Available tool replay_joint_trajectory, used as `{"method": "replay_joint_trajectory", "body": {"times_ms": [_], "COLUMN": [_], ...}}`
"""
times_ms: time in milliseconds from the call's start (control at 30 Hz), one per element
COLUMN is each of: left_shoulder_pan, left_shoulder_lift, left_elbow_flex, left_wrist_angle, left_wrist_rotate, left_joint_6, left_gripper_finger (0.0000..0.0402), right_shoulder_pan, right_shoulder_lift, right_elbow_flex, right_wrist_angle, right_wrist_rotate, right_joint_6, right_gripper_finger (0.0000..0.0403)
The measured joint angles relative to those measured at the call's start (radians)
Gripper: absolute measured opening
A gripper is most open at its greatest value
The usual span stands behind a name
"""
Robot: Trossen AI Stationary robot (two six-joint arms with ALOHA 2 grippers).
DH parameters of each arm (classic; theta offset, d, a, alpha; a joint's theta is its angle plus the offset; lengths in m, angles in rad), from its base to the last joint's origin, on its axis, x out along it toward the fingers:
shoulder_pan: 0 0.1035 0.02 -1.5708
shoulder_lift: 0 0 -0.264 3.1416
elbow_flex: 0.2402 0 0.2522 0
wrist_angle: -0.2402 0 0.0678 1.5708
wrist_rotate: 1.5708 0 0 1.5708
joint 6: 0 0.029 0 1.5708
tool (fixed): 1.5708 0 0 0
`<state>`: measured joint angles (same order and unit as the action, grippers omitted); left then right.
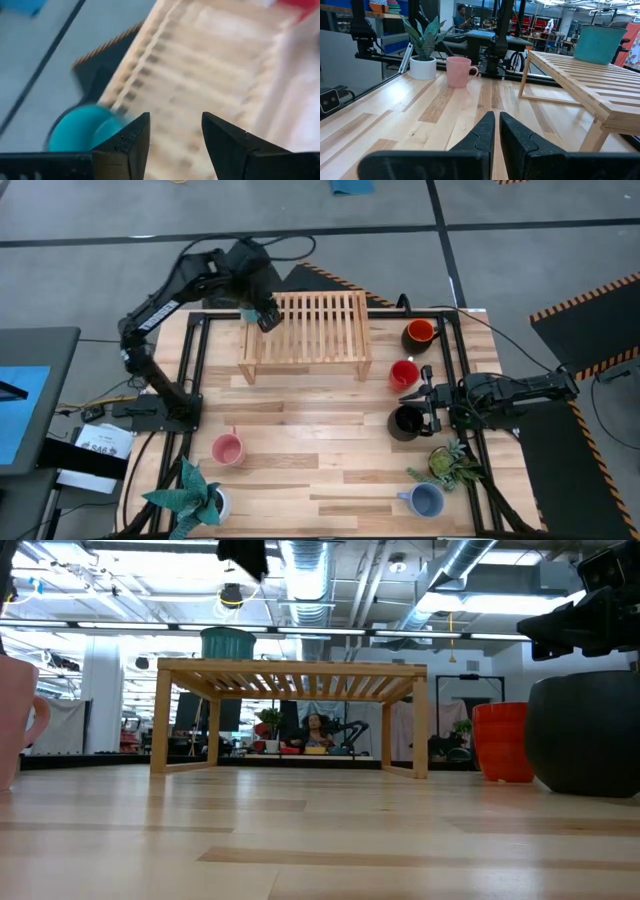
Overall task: Place coffee mugs
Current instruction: Put the red cup on the shelf
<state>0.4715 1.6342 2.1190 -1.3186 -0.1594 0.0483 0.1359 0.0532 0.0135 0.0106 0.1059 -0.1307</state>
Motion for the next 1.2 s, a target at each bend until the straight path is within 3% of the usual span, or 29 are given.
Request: {"method": "replay_joint_trajectory", "body": {"times_ms": [100, 433, 633, 767, 933, 1100, 1200], "left_shoulder_pan": [-0.027, -0.225, -0.354, -0.407, -0.442, -0.452, -0.452], "left_shoulder_lift": [-0.108, -0.625, -0.86, -0.966, -1.049, -1.084, -1.086], "left_elbow_flex": [-0.15, -0.938, -1.254, -1.362, -1.418, -1.437, -1.437], "left_wrist_angle": [0.166, 0.877, 1.246, 1.344, 1.342, 1.328, 1.323], "left_wrist_rotate": [0.071, 0.162, 0.163, 0.163, 0.16, 0.16, 0.16], "left_joint_6": [0.003, 0.032, 0.04, 0.039, 0.05, 0.052, 0.041], "left_gripper_finger": [0.0165, 0.0165, 0.0165, 0.0165, 0.0165, 0.0165, 0.0165], "right_shoulder_pan": [0.0, 0.0, 0.0, 0.0, 0.0, -0.001, -0.001], "right_shoulder_lift": [0.0, 0.0, 0.0, 0.001, -0.001, -0.001, 0.005], "right_elbow_flex": [0.0, 0.0, 0.0, -0.003, -0.003, -0.003, 0.03], "right_wrist_angle": [0.0, 0.0, 0.001, 0.101, 0.481, 0.78, 0.743], "right_wrist_rotate": [0.0, 0.0, 0.0, 0.0, 0.0, 0.024, 0.103], "right_joint_6": [0.0, 0.0, 0.0, 0.031, 0.14, 0.1, 0.104], "right_gripper_finger": [0.0054, 0.0054, 0.0054, 0.0054, 0.0054, 0.0054, 0.0054]}}
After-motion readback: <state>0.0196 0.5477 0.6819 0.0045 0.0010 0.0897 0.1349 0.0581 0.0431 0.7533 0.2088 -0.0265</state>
